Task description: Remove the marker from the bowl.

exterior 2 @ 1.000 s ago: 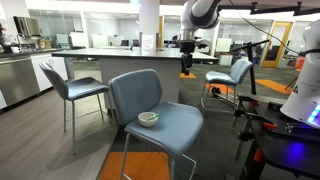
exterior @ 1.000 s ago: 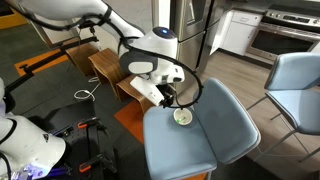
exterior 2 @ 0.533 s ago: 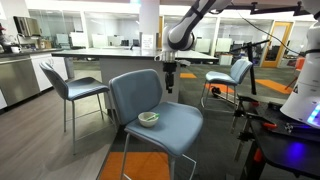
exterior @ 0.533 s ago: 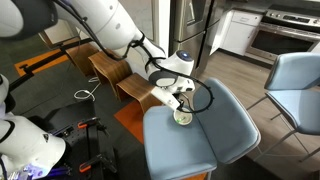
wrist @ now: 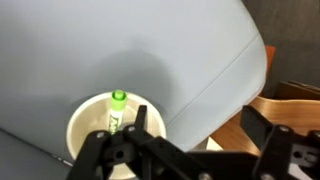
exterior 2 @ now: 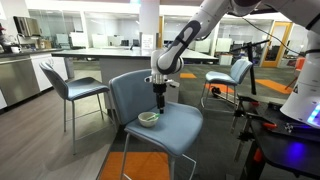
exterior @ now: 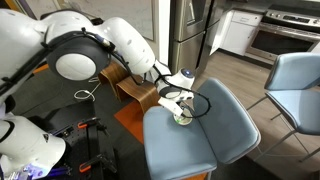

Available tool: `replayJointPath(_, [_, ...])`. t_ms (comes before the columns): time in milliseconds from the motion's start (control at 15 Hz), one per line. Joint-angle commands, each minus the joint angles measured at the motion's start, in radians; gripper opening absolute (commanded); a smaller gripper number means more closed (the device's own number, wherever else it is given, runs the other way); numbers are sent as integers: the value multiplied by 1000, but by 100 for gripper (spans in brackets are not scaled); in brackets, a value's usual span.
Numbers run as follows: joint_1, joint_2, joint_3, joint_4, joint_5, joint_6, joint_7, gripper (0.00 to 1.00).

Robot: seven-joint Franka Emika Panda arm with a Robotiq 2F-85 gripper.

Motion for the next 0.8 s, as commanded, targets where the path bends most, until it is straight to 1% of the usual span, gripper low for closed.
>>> replayJointPath(0, [-19, 129, 23, 174, -55, -31, 16, 88])
replayJointPath(67, [-19, 160, 21, 218, -67, -36, 15, 85])
replayJointPath(200, [-24, 217, 19, 308, -88, -54, 8, 83])
replayJointPath(400, [-35, 291, 16, 419, -115, -97, -4, 85])
replayJointPath(533, [-40, 335, 15, 483, -125, -125, -6, 83])
replayJointPath(600, [-42, 354, 14, 513, -129, -137, -6, 77])
replayJointPath(667, [-42, 373, 14, 540, -132, -148, -7, 74])
replayJointPath(733, [-42, 388, 14, 565, -134, -157, -8, 57])
